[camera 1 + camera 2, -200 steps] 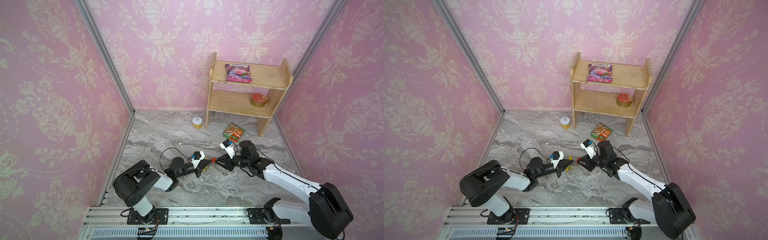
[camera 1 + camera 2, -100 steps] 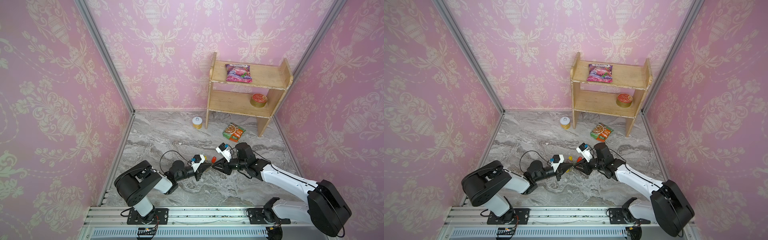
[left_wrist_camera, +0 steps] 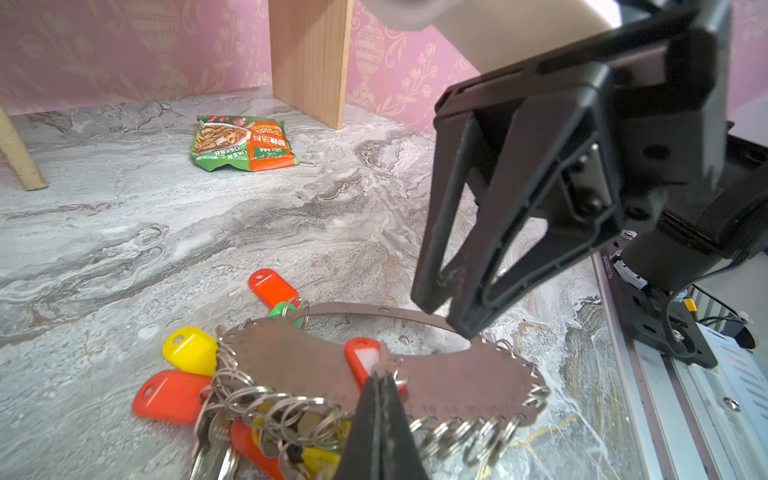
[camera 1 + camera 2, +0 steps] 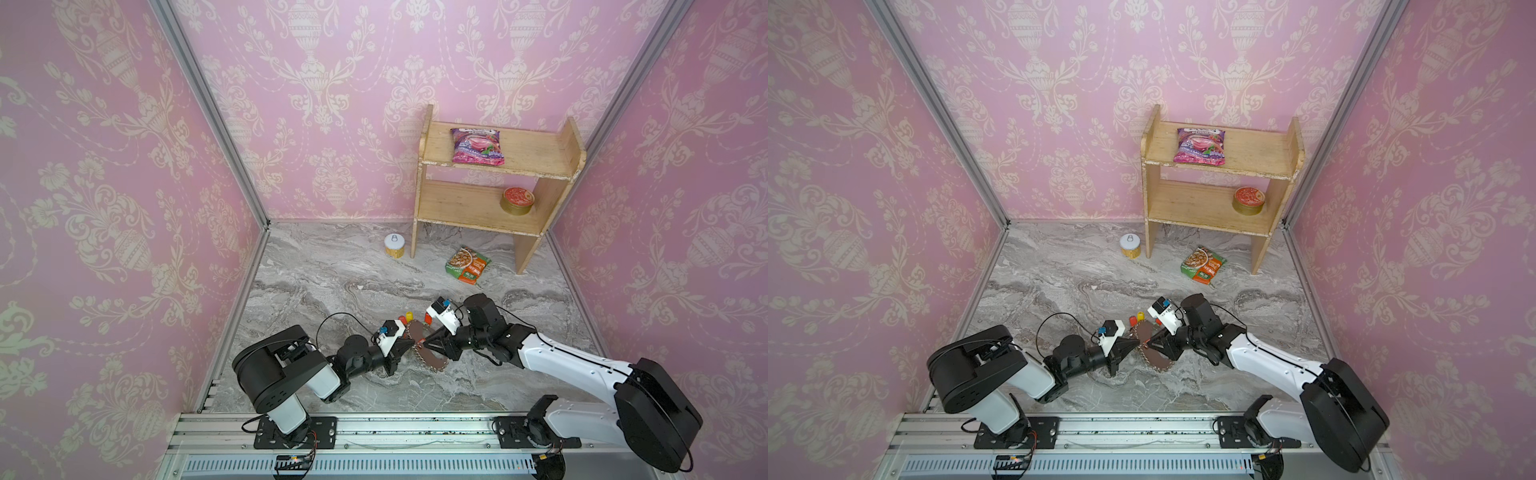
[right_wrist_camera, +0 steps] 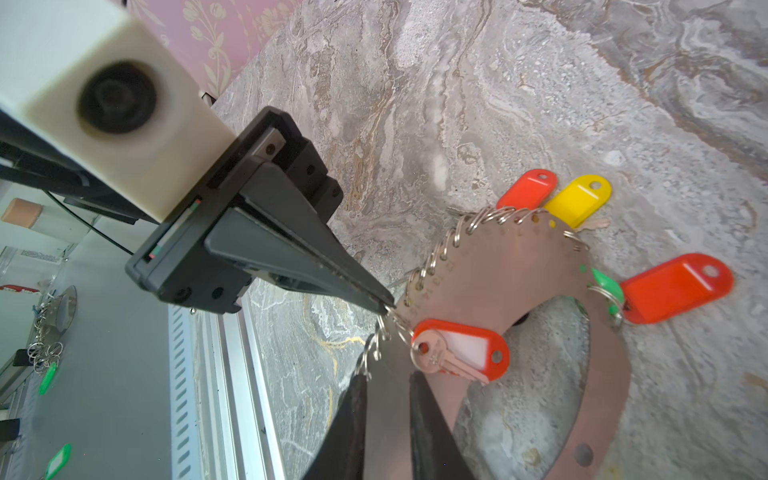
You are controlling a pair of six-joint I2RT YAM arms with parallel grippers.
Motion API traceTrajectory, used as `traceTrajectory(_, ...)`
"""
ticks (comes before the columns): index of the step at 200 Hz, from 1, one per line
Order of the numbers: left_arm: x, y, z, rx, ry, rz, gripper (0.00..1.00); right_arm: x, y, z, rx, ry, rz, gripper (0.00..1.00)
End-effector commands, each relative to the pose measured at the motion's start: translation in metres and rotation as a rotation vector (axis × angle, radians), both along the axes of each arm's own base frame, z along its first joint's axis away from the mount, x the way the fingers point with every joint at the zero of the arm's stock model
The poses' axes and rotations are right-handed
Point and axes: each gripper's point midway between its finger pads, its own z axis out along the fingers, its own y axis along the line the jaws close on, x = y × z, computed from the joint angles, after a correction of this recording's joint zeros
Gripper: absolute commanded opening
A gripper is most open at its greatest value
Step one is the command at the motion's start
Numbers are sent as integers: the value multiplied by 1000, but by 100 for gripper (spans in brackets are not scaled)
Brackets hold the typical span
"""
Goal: Put the keys on the keyring
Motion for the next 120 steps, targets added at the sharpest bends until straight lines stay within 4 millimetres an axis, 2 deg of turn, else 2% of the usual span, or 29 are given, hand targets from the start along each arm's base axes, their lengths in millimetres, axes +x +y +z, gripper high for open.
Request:
traceTrajectory(1,2,0,3,-19,2,21,0,-6,-1,-12,-70,-46,39,21)
traceTrajectory(69,-3,-3,4,-24,4,-13,0,10,7,-15,-134,-166,70,19)
traceTrajectory(120,-5,-4,5,-20,-15,-30,0,20,14,-10,-127,-209,75,19)
